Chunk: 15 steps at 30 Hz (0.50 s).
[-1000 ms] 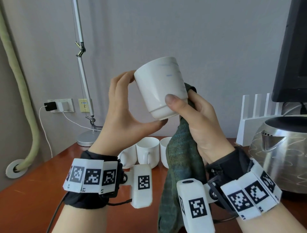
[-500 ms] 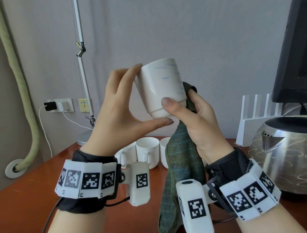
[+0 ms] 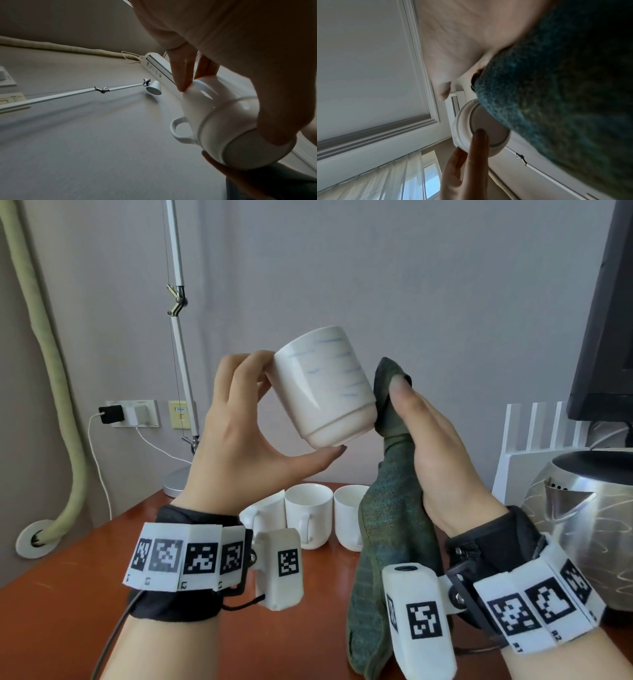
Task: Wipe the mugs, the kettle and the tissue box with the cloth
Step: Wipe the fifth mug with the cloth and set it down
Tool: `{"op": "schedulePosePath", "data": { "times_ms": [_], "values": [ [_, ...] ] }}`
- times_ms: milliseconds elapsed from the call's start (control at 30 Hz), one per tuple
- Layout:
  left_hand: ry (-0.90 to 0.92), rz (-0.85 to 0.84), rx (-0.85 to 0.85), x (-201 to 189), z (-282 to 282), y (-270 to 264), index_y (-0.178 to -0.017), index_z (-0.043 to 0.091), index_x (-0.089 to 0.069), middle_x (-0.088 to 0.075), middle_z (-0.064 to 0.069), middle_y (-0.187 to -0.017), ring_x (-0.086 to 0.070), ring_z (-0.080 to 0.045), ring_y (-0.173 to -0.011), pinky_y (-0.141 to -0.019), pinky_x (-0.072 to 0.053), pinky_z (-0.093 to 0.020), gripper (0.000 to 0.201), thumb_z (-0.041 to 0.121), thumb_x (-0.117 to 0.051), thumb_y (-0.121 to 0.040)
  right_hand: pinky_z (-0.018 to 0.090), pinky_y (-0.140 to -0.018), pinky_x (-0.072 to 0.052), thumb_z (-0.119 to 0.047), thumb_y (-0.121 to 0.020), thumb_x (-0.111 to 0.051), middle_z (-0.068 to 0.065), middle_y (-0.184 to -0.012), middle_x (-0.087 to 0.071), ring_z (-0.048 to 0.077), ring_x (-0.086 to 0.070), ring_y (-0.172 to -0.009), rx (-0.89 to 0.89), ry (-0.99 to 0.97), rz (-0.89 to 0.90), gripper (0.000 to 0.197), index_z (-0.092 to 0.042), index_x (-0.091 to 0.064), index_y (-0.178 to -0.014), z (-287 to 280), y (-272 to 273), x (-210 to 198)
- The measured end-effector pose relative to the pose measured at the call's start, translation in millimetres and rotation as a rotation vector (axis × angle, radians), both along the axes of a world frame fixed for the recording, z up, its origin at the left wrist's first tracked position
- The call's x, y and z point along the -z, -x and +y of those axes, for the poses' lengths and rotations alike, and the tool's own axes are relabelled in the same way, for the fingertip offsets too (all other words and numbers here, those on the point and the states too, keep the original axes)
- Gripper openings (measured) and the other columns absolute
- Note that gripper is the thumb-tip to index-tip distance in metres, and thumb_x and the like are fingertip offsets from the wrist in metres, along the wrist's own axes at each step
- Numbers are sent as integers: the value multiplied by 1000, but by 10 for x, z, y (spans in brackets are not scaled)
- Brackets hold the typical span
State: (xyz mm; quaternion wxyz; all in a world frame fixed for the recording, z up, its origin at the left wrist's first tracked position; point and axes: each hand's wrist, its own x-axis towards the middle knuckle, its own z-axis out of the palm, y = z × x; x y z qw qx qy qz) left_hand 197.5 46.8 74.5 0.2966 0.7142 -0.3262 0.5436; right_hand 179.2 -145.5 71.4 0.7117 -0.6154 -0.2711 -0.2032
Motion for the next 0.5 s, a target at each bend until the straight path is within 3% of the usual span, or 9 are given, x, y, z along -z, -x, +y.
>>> {"op": "schedulePosePath", "data": {
  "times_ms": [67,133,233,333,500],
  "values": [
    [27,2,2,15,27,-24,-126,-9,-47,-40,-3,-116,-46,-8,-107,-101,-43,-15,90,45,-83,-63,22,-80,-44,-39,-94,-56,-11,-85,-70,-1,-61,-82,146,-11,-114,20,-26,-71,-92,-12,-27,27],
    [43,7,-11,24,59,-47,-125,-8,-47,-41,-2,-116,-46,-7,-107,-100,-43,-14,90,46,-83,-63,17,-73,-45,-16,-97,-56,-2,-71,-67,4,-61,-71,402,61,-383,14,-9,-67,-91,-30,-67,67],
    [59,17,-26,30,105,-73,-125,-7,-49,-43,-1,-115,-48,-8,-106,-99,-44,-15,91,49,-83,-62,30,-51,-41,-5,-92,-52,7,-55,-49,23,-46,-50,630,292,-707,20,1,-70,-99,-50,-107,128],
    [56,9,-36,31,118,-79,-124,-7,-49,-45,-2,-114,-51,-12,-106,-98,-45,-16,91,49,-84,-62,31,-43,-35,-3,-87,-50,-4,-55,-32,20,-32,-47,623,479,-813,30,-5,-72,-107,-28,-75,108],
    [42,2,-32,24,54,-41,-124,-8,-50,-48,-6,-113,-53,-14,-106,-98,-46,-18,91,43,-90,-60,30,-39,-37,-11,-83,-46,-7,-59,-28,17,-29,-48,676,601,-882,38,-17,-74,-108,68,21,95]
  ]
}}
